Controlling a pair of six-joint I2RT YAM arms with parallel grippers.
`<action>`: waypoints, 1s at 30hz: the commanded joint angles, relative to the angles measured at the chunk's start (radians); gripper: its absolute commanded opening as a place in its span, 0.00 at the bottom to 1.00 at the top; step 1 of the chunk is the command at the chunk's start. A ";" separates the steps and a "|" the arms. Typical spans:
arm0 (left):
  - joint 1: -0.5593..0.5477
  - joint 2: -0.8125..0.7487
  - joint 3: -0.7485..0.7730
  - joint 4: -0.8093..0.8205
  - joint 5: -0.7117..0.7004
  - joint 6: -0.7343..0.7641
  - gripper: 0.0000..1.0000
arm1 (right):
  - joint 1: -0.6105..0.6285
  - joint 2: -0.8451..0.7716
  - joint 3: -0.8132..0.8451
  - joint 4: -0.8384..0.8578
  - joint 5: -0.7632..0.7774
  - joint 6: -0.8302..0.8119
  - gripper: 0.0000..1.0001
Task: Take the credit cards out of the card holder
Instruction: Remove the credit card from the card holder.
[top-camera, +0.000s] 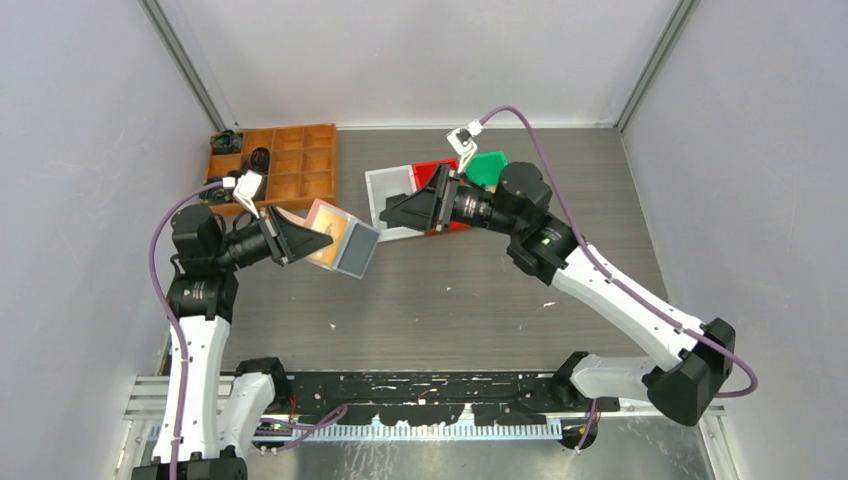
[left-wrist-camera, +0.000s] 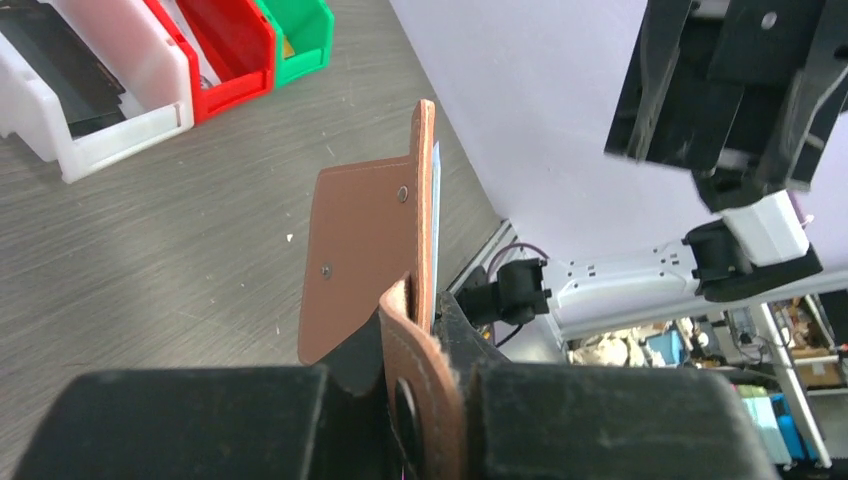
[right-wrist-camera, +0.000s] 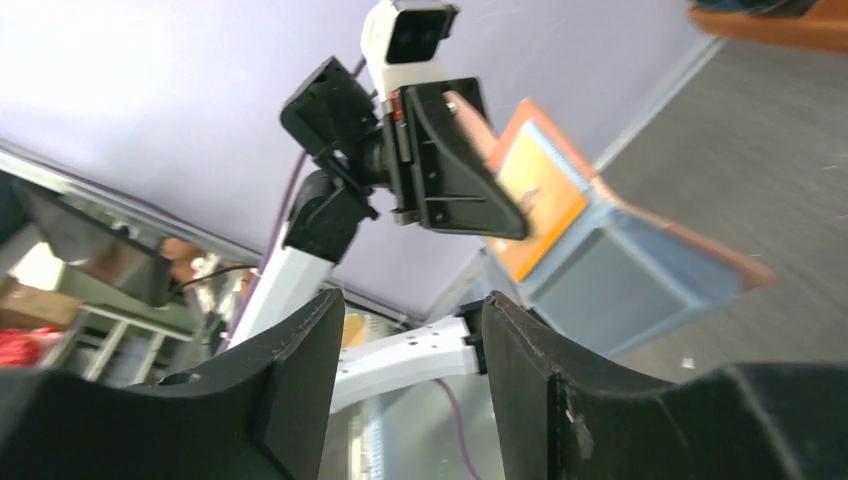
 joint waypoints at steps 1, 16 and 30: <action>0.001 -0.017 -0.009 0.184 -0.047 -0.145 0.00 | 0.072 0.060 -0.055 0.290 0.005 0.210 0.58; 0.000 -0.047 -0.006 0.232 -0.063 -0.222 0.00 | 0.169 0.250 -0.038 0.387 0.062 0.289 0.52; 0.001 -0.074 -0.035 0.421 -0.014 -0.377 0.00 | 0.169 0.281 -0.015 0.398 0.130 0.294 0.47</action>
